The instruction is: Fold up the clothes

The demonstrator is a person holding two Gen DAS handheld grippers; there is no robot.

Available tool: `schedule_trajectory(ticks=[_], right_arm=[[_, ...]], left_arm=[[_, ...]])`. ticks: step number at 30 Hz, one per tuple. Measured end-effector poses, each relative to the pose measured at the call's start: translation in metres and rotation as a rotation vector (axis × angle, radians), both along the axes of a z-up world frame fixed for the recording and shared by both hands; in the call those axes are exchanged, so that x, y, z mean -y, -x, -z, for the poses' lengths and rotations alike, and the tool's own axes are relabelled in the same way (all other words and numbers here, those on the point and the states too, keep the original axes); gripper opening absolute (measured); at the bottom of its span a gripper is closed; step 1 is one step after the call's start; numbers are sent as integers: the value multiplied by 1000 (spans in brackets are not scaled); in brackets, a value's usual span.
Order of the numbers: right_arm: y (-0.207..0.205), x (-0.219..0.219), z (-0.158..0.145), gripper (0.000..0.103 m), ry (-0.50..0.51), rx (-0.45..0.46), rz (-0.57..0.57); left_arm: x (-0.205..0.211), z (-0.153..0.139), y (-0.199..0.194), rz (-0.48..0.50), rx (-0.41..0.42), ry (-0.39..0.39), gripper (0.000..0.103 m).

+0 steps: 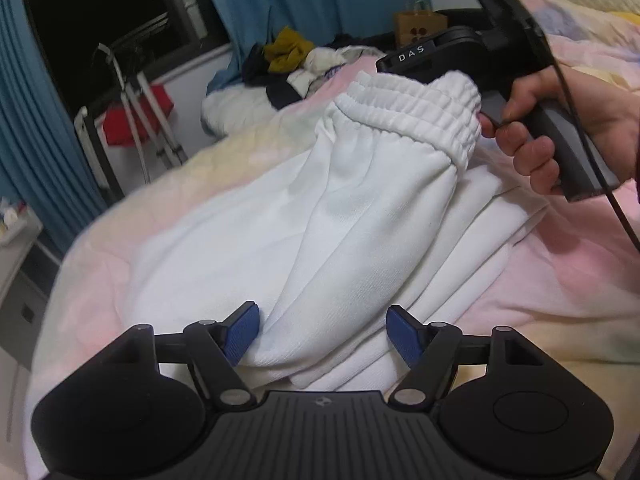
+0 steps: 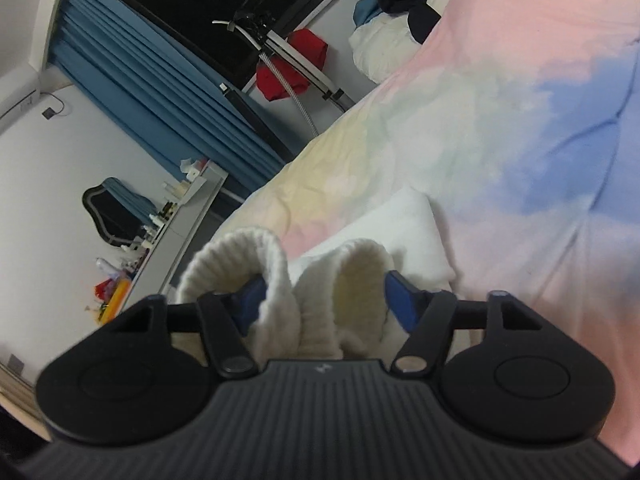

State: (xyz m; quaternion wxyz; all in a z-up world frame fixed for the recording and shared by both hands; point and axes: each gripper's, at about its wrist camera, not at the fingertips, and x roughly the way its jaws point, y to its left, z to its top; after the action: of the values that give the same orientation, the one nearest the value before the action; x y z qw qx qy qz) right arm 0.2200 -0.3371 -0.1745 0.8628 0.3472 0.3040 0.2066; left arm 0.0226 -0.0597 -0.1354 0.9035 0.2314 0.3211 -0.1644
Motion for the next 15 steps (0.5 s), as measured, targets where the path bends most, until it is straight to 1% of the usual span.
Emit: schedule_trajectory(ticks=[1, 2, 3, 4, 5, 7, 9, 12, 13, 15], right_arm=[[0, -4, 1, 52, 2, 10, -8], [-1, -7, 2, 39, 4, 19, -14], [-1, -9, 0, 33, 11, 21, -9], [0, -10, -3, 31, 18, 23, -4], [0, -11, -6, 27, 20, 29, 1], [-1, -12, -13, 24, 6, 41, 11], [-5, -12, -24, 22, -13, 70, 15], [-10, -8, -46, 22, -50, 157, 14], [-11, -6, -52, 22, -52, 188, 15], [-14, -2, -58, 22, -12, 204, 37]], left_arm=[[0, 2, -2, -8, 0, -2, 71], [0, 4, -5, -15, 7, 1, 69], [1, 4, -11, -17, 14, 7, 63], [1, 3, -16, -16, 20, 14, 54], [0, 2, -20, -16, 24, 27, 49], [-2, -3, -28, -21, 20, 71, 29], [-3, -10, -34, -23, 26, 124, 22], [0, -19, -36, 11, 81, 167, 22], [2, -19, -39, 15, 65, 181, 22], [5, -18, -46, 23, 33, 209, 22]])
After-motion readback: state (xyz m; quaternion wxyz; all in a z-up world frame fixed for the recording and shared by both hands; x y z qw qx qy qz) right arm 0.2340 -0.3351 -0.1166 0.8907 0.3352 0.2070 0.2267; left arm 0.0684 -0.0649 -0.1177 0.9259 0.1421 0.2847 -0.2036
